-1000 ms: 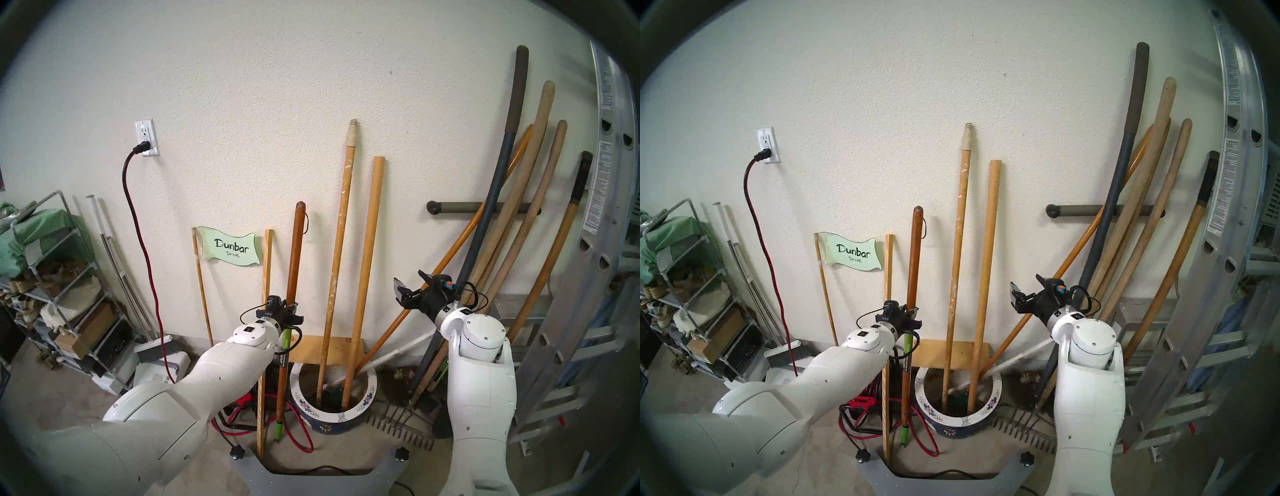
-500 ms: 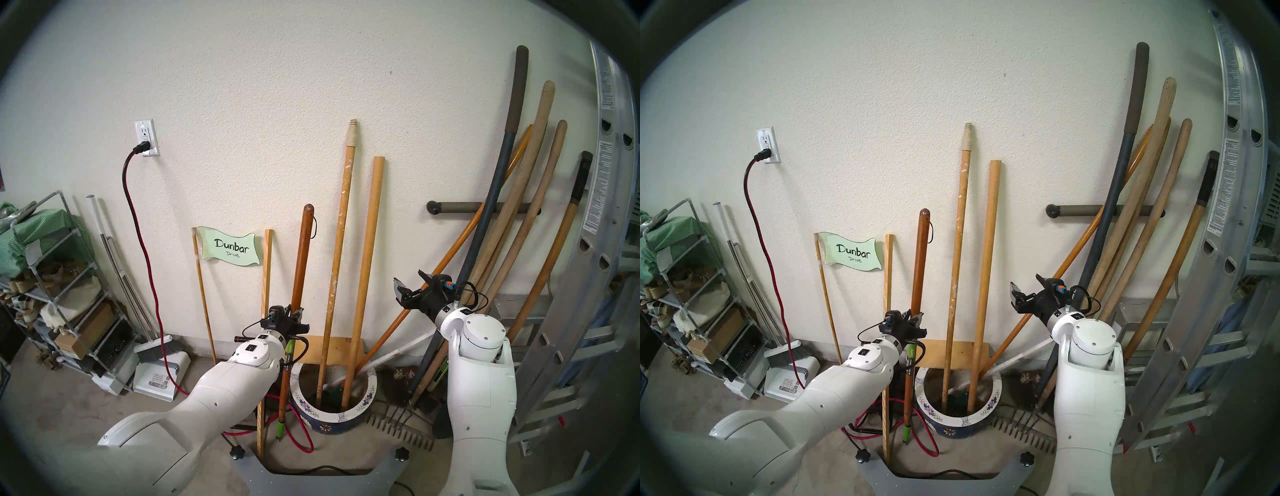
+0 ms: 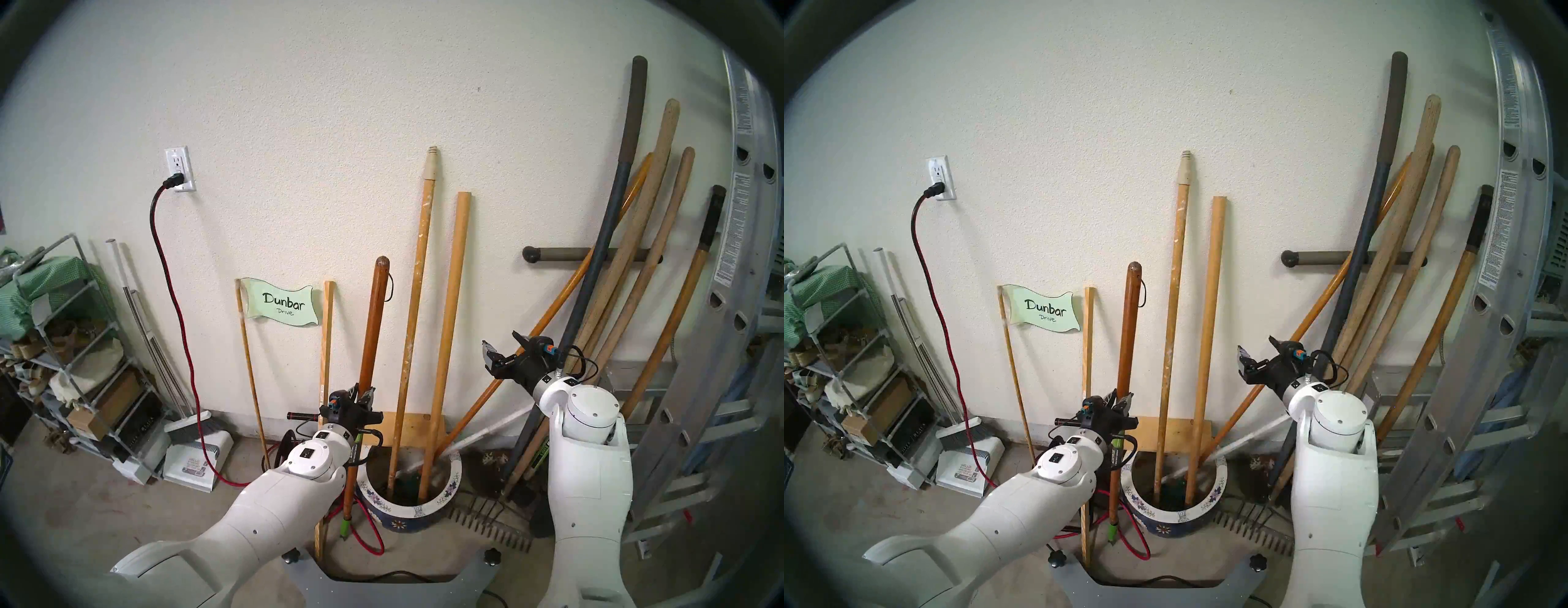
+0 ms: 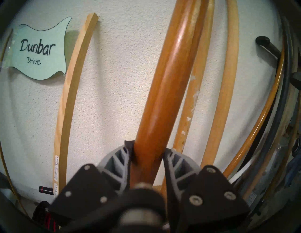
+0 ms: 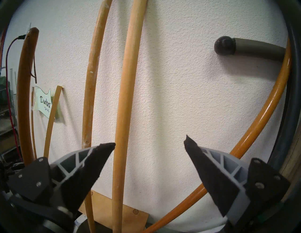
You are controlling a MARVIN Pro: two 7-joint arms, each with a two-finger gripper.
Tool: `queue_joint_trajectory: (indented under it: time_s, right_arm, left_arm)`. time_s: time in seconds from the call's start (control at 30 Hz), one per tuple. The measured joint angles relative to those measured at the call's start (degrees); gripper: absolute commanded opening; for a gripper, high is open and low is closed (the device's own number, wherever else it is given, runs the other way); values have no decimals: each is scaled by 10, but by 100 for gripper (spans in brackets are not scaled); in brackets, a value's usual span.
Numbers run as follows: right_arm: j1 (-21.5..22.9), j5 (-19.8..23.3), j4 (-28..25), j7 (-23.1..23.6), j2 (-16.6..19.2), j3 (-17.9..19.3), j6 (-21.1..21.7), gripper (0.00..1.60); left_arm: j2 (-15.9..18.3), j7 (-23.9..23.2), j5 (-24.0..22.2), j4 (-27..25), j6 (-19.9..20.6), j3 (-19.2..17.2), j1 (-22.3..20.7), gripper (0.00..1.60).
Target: Put wooden sticks into the pot
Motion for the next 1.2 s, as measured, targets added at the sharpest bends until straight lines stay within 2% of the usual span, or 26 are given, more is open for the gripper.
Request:
queue_joint_trajectory:
  time_s: [0.7, 1.2]
  right_arm:
    - [0, 0, 0, 0, 0, 0, 0, 160]
    - [0, 0, 0, 0, 0, 0, 0, 160]
  left_arm:
    - [43, 60, 45, -154, -50, -18, 70, 0]
    - [62, 90, 78, -249, -71, -25, 85, 0]
